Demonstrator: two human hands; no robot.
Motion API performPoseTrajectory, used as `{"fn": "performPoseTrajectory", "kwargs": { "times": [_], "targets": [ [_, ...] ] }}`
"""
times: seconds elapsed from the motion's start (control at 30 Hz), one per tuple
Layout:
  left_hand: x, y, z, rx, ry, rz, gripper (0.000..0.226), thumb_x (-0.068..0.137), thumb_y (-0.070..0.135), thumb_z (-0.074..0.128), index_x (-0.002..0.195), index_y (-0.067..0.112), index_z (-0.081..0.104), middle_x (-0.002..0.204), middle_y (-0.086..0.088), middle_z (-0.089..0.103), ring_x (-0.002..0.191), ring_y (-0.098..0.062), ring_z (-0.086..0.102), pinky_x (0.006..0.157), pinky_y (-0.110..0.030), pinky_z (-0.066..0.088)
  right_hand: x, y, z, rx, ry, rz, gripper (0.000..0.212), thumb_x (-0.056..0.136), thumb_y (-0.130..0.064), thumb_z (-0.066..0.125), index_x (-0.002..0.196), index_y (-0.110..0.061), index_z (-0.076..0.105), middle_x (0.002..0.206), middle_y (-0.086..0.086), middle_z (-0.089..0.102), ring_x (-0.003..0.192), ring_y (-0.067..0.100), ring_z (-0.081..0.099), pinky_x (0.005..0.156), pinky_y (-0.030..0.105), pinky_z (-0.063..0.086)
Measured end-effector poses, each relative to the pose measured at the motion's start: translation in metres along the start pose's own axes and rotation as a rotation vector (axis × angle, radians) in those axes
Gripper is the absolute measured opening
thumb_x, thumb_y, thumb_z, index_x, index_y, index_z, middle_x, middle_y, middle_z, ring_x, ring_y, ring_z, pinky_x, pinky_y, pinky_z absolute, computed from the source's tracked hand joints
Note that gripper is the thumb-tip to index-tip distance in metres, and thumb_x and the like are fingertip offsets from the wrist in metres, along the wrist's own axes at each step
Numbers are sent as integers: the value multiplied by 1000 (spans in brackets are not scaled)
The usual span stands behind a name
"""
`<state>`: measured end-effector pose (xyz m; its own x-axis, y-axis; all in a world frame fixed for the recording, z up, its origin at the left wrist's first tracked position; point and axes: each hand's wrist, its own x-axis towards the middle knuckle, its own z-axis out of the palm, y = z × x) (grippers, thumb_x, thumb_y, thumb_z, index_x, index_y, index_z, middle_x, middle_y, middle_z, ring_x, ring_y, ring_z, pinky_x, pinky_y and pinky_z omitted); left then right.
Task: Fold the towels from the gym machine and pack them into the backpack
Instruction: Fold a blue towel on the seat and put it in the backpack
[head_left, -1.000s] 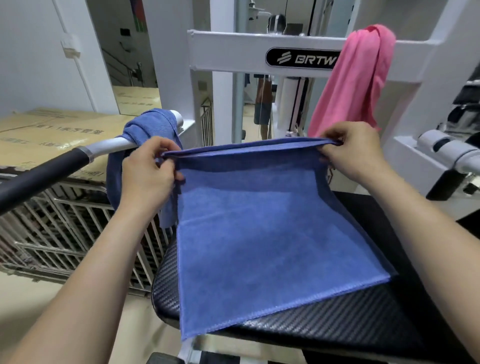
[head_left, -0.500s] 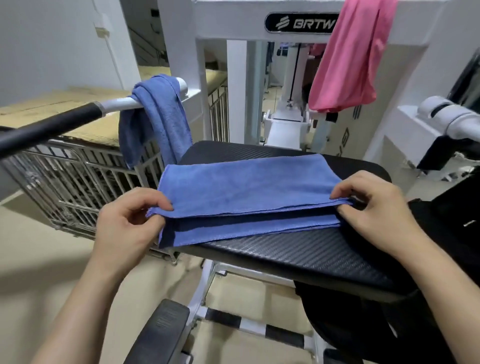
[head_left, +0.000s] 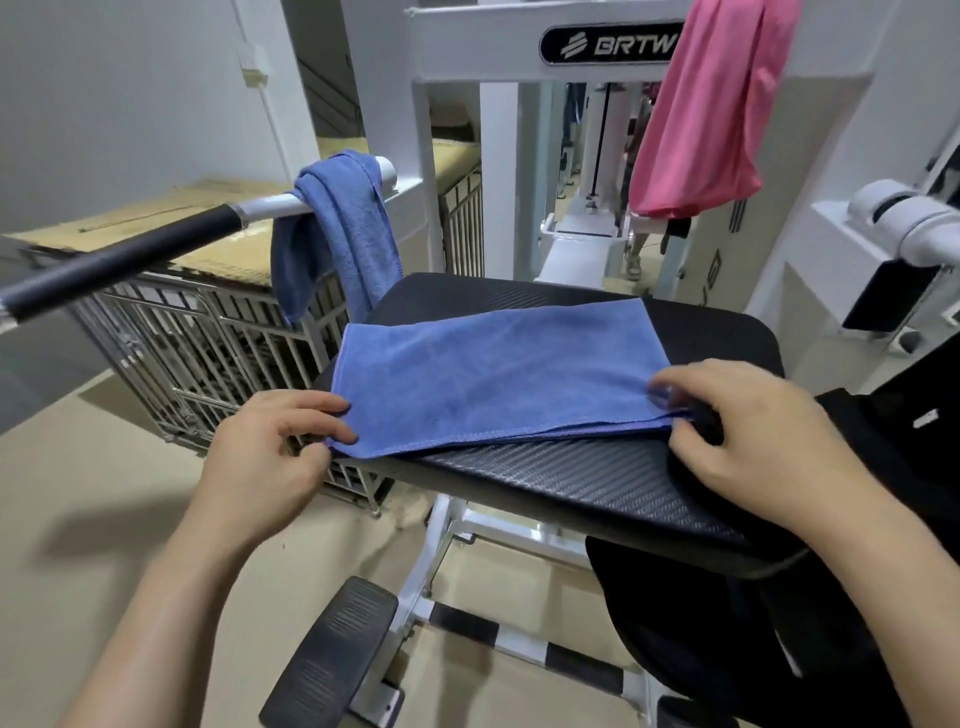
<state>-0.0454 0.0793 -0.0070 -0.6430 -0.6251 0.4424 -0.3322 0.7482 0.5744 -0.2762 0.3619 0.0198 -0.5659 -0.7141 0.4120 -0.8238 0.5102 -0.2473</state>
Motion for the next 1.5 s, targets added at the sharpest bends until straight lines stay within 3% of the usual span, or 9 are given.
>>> {"fn": "performPoseTrajectory", "kwargs": {
  "times": [0.17, 0.4, 0.53, 0.67, 0.8, 1.03, 1.3, 1.4, 1.5],
  "targets": [
    [58, 44, 11, -38, 43, 59, 31, 79, 6, 54, 80, 30, 73, 91, 15, 69, 96, -5, 61, 89, -20, 41, 65, -32, -20, 192, 106, 20, 50, 90, -35, 55, 139, -29, 47, 134, -5, 57, 125, 16, 50, 103, 34, 38],
    [116, 3, 64, 353, -291, 212, 48, 93, 50, 25, 116, 23, 58, 117, 4, 61, 111, -24, 56, 86, -44, 49, 134, 1, 70, -185, -306, 181, 57, 96, -56, 22, 143, -26, 34, 146, 1, 40, 137, 22, 31, 107, 52, 31],
    [113, -12, 57, 435, -182, 125, 36, 93, 56, 39, 110, 31, 58, 106, 4, 57, 104, -23, 52, 79, -41, 37, 126, 13, 57, -154, -180, 94, 41, 93, -48, 42, 124, -23, 55, 127, 1, 55, 118, 26, 49, 93, 44, 43],
    [121, -9, 44, 305, -223, -14, 36, 81, 62, 57, 79, 27, 55, 81, 10, 58, 83, -18, 55, 70, -35, 35, 142, 22, 20, 73, -444, 278, 14, 80, -30, 74, 86, -21, 66, 87, -2, 66, 84, 21, 61, 73, 31, 46],
    [127, -6, 30, 67, -302, -69, 36, 76, 50, 69, 75, 21, 48, 65, 9, 56, 64, -10, 51, 57, -30, 35, 173, 16, 11, -48, -553, 310, 19, 77, -25, 76, 71, -18, 60, 73, 0, 61, 71, 21, 57, 61, 31, 41],
    [89, 12, 25, -694, -376, -399, 31, 89, 3, 54, 101, 32, 57, 57, 1, 43, 49, -18, 52, 48, -25, 49, 260, -54, 66, -183, 50, 87, 29, 83, -8, 55, 112, -11, 56, 113, 17, 54, 99, 35, 53, 78, 39, 47],
    [72, -6, 11, -968, -560, -485, 31, 99, 11, 44, 99, 10, 74, 87, -13, 70, 68, -20, 67, 63, -25, 56, 149, -140, 47, 124, -761, -152, 86, 79, -72, 48, 151, -32, 22, 152, -11, 32, 139, 7, 29, 112, 25, 25],
    [74, -13, 6, -1085, -692, -403, 43, 77, -5, 46, 106, 12, 74, 104, -13, 73, 89, -21, 69, 74, -27, 57, 109, -139, 56, -96, -695, -224, 94, 80, -76, 43, 154, -32, 6, 162, -7, 3, 148, 9, 3, 119, 30, 12],
    [73, -13, 10, -887, -649, -224, 57, 79, -24, 47, 104, 20, 73, 103, -7, 75, 94, -16, 70, 79, -24, 55, 94, -137, 83, -147, -392, -249, 71, 86, -61, 43, 145, -22, 37, 150, 4, 41, 136, 21, 41, 106, 39, 40]
  ]
}}
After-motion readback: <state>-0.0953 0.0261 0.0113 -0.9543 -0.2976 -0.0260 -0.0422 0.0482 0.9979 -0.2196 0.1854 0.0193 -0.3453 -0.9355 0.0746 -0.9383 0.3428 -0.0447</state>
